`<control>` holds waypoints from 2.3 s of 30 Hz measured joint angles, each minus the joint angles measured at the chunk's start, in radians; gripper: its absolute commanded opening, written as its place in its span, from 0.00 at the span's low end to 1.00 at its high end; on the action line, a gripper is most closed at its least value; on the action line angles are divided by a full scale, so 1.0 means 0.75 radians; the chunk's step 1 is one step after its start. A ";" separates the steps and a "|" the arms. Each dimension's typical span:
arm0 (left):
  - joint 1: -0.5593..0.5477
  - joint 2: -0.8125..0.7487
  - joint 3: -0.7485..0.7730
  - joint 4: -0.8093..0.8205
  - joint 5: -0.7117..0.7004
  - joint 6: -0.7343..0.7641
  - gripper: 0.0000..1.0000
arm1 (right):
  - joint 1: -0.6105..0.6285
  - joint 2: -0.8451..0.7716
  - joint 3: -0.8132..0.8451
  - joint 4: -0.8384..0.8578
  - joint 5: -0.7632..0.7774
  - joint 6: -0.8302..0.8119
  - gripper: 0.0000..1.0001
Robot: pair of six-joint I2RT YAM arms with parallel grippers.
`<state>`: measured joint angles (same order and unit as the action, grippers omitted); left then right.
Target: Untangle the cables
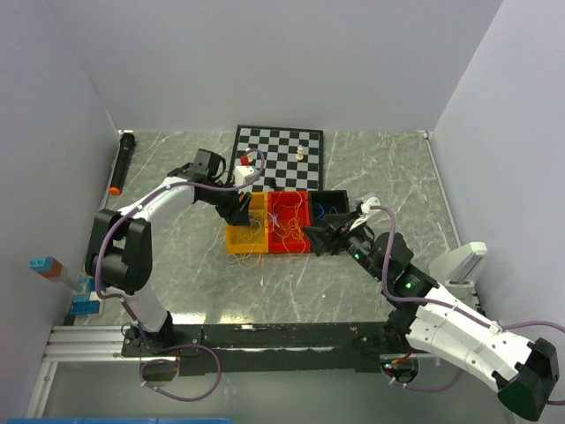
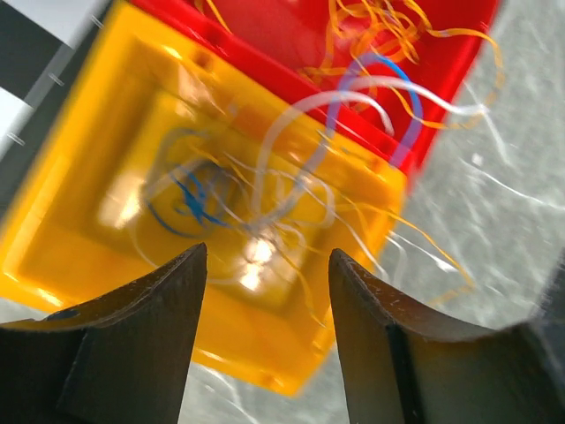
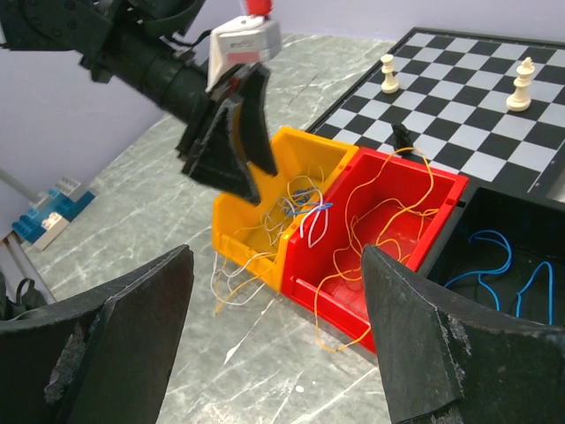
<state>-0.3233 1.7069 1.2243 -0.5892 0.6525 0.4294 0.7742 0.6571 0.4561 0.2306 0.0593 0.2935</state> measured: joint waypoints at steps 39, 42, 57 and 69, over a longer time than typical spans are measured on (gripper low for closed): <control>-0.208 -0.398 0.214 -0.242 0.216 0.313 0.01 | -0.002 -0.007 0.022 -0.055 -0.061 0.001 0.77; -0.318 -0.484 0.151 -0.276 0.228 0.294 0.01 | -0.004 -0.028 0.022 -0.080 -0.064 0.001 0.77; -0.604 -0.427 -0.280 -0.072 -0.085 0.149 0.01 | -0.012 -0.114 0.005 -0.342 -0.245 0.054 0.78; -0.605 -0.421 -0.203 0.024 -0.212 0.082 0.01 | -0.049 0.022 -0.044 -0.283 -0.606 0.215 0.72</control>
<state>-0.7769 1.3911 1.0718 -0.5713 0.4938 0.4911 0.7372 0.6735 0.4232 0.0185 -0.3954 0.4549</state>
